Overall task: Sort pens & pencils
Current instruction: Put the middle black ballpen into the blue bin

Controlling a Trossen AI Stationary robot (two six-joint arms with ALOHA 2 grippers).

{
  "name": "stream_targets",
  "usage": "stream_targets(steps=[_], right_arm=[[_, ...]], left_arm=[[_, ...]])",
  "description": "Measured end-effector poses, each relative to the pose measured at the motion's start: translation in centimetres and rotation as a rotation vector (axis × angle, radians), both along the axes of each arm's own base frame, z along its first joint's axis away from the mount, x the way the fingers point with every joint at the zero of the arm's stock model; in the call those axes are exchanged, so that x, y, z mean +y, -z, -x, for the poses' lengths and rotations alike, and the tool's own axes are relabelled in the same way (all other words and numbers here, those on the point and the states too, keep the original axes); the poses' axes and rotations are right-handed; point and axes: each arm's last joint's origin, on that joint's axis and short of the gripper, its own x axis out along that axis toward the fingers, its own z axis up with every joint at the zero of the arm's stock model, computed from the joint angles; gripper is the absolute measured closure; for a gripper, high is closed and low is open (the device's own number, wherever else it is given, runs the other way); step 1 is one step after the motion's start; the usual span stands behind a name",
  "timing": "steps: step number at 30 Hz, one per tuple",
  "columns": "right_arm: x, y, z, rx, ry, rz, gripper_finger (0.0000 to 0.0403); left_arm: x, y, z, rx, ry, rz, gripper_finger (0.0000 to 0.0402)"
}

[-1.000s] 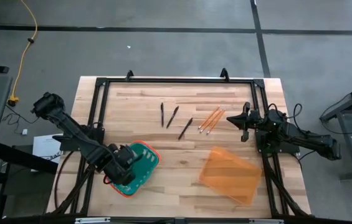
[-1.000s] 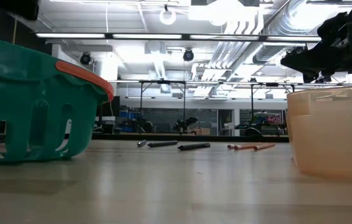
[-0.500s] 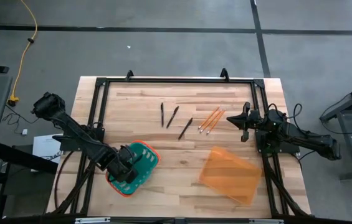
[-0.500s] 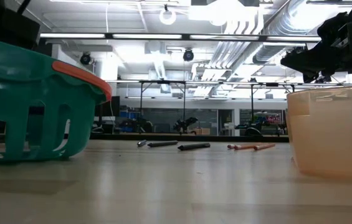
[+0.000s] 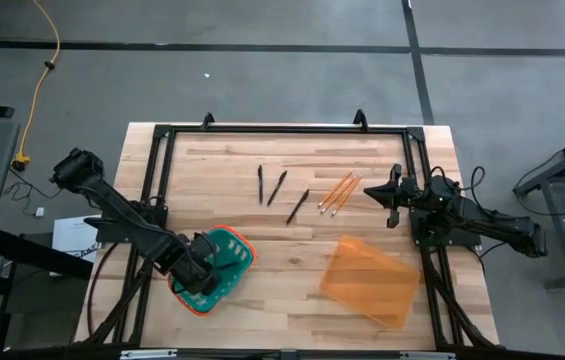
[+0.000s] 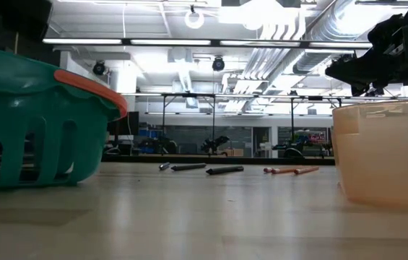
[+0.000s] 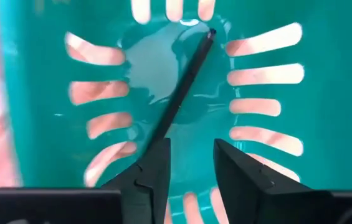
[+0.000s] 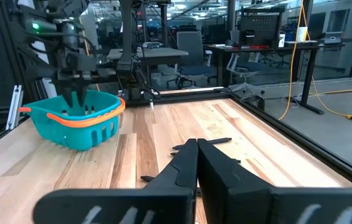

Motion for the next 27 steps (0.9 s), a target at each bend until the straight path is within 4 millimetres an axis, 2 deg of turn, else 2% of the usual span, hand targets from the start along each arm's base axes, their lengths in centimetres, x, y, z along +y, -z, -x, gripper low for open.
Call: stream_targets(steps=[5,17,21,27], right_arm=[[0.0,0.0,0.0,0.000,0.000,0.000,0.0402],[0.0,0.0,0.0,0.000,0.000,0.000,0.0402],[0.0,0.0,0.0,0.000,0.000,0.000,0.0402],[0.0,0.0,0.0,0.001,0.000,0.000,0.0402]], left_arm=[[1.4,-2.0,-0.8,0.038,0.012,-0.060,0.0301],[6.9,-5.3,-3.8,0.017,0.103,-0.118,0.0302],[9.3,-5.0,-4.8,-0.004,0.115,-0.131,0.0302],[13.3,-2.4,-6.5,0.043,0.143,-0.122,0.0302]])
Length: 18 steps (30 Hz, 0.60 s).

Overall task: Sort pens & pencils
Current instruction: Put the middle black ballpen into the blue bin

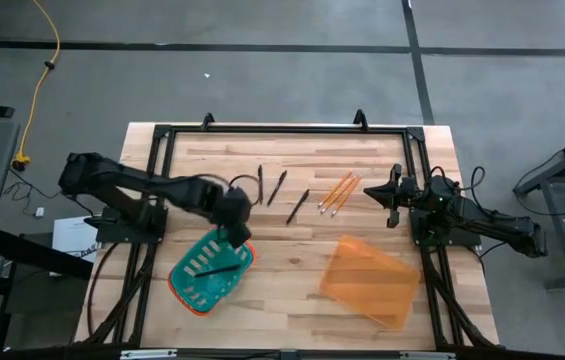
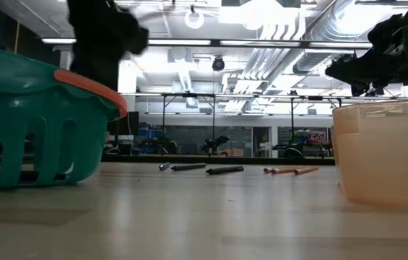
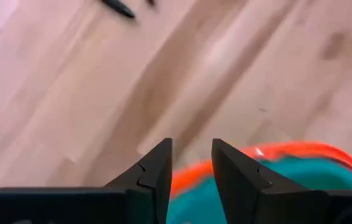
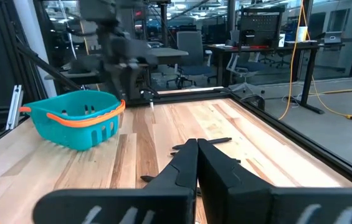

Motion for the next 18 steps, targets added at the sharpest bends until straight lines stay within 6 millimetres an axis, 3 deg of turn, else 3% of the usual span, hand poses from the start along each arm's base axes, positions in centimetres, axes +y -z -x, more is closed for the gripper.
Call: stream_targets(steps=[5,11,18], right_arm=[[0.0,0.0,0.0,0.000,0.000,0.000,0.0402],[0.0,0.0,0.0,0.000,0.000,0.000,0.0402],[0.0,0.0,0.0,-0.001,0.000,0.000,0.0402]], left_arm=[[3.3,2.2,-1.7,0.006,0.021,0.031,0.0302],[5.7,4.4,-3.7,-0.028,0.048,0.053,0.0302],[7.6,4.9,-7.6,-0.007,0.113,0.025,0.0302]])
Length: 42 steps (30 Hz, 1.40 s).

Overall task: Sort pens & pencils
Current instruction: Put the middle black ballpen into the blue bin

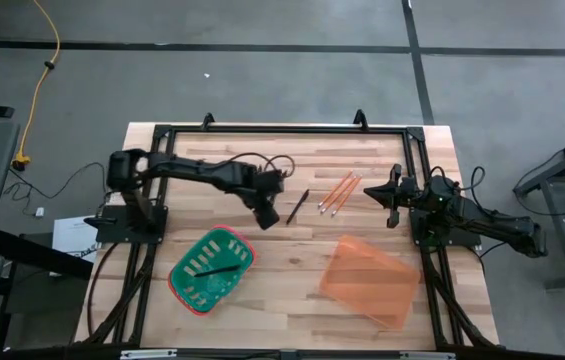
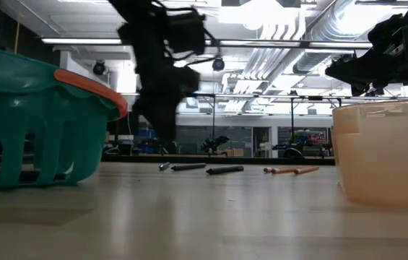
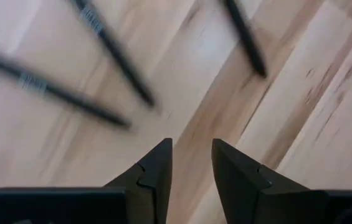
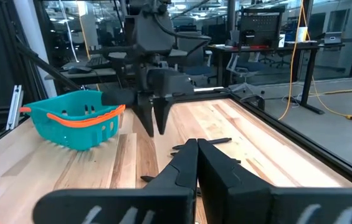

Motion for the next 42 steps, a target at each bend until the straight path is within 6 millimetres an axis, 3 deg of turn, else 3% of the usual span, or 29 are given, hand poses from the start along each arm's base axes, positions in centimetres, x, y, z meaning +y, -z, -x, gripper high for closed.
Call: stream_targets(steps=[7,17,29,42], right_arm=[[0.0,0.1,-0.1,0.012,0.000,-0.004,0.0402],[0.0,0.2,-0.1,0.019,0.000,-0.006,0.0402],[0.0,0.1,-0.1,0.019,0.000,-0.006,0.0402],[0.0,0.2,-0.1,0.019,0.000,-0.006,0.0402]], left_arm=[[3.3,0.6,-2.5,0.044,-0.017,-0.019,0.0302],[6.2,2.8,-2.9,0.088,-0.053,-0.024,0.0302],[6.3,3.3,-2.9,0.113,-0.026,-0.062,0.0302],[5.8,5.2,-3.3,0.173,0.017,-0.040,0.0303]])
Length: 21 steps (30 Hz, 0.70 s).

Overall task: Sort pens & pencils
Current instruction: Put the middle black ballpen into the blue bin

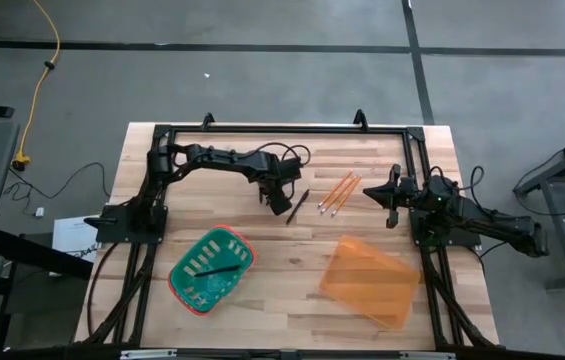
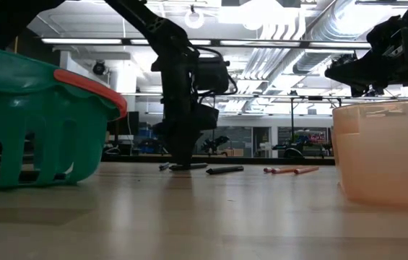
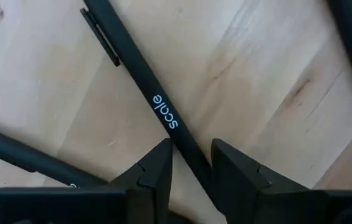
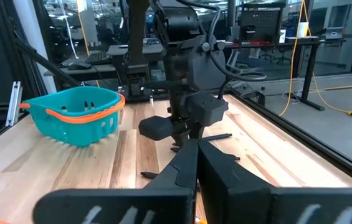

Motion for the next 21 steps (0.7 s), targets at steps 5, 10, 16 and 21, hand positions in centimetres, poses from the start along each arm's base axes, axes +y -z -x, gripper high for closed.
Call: stream_targets(steps=[5,10,16,21], right_arm=[[0.0,0.0,0.0,0.000,0.000,0.000,0.0402],[0.0,0.0,0.0,0.000,0.000,0.000,0.0402],[0.0,0.0,0.0,0.000,0.000,0.000,0.0402],[0.0,0.0,0.0,0.000,0.000,0.000,0.0402]], left_arm=[[-0.4,0.1,-0.1,0.008,0.027,-0.001,0.0343],[-1.2,0.0,-0.5,0.019,0.069,-0.038,0.0389],[-1.9,-1.0,-1.1,0.050,0.107,-0.026,0.0368],[-2.4,-3.8,-1.8,0.019,0.135,-0.024,0.0393]])
